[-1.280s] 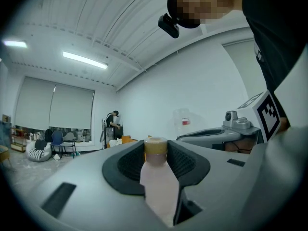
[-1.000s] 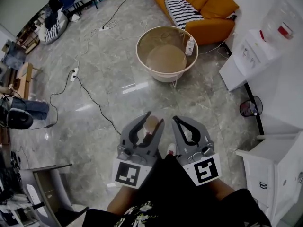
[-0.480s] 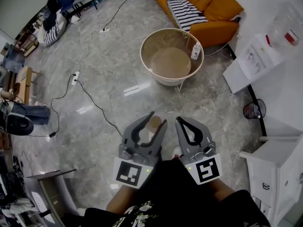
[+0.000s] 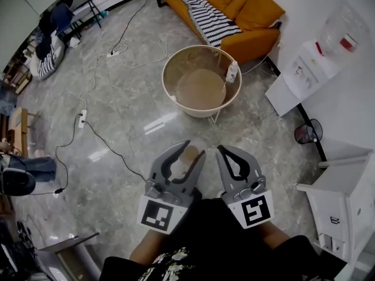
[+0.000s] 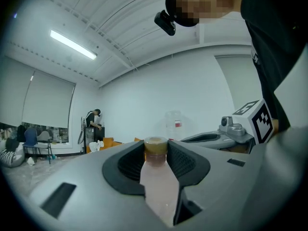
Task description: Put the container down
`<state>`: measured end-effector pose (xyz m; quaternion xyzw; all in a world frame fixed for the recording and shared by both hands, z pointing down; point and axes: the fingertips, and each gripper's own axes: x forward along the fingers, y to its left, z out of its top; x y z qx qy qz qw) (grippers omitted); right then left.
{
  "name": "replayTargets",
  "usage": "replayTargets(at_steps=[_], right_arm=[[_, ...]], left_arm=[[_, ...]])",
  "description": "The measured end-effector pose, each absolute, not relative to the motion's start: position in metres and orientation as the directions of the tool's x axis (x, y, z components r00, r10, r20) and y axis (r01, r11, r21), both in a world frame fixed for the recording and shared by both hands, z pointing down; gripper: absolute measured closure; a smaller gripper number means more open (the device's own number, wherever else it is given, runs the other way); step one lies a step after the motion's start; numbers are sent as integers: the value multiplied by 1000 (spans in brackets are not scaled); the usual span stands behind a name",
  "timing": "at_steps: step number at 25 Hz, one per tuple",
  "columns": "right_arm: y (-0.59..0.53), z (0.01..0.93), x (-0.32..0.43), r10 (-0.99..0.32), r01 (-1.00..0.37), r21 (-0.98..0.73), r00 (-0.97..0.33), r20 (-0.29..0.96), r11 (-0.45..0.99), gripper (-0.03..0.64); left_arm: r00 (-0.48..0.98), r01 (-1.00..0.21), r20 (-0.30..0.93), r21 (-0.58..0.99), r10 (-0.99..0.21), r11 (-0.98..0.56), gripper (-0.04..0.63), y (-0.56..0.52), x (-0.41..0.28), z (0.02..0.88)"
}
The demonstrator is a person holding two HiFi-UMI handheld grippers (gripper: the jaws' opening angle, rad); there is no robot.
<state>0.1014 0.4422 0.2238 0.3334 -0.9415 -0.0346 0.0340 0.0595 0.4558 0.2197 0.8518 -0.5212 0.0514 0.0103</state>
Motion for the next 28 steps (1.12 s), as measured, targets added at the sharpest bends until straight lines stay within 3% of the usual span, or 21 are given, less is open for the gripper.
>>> replayTargets(at_steps=[13,28], right_arm=[[433,242,24,-664,-660,81,-745,60,747,621],[398,266,10,-659,-657,58,-744,106,752,621]], left_arm=[[534,-842,106,-21,-839,-539,445,434,-4,230],[532,-845,138,19,-835,-535,445,403,-20,252]])
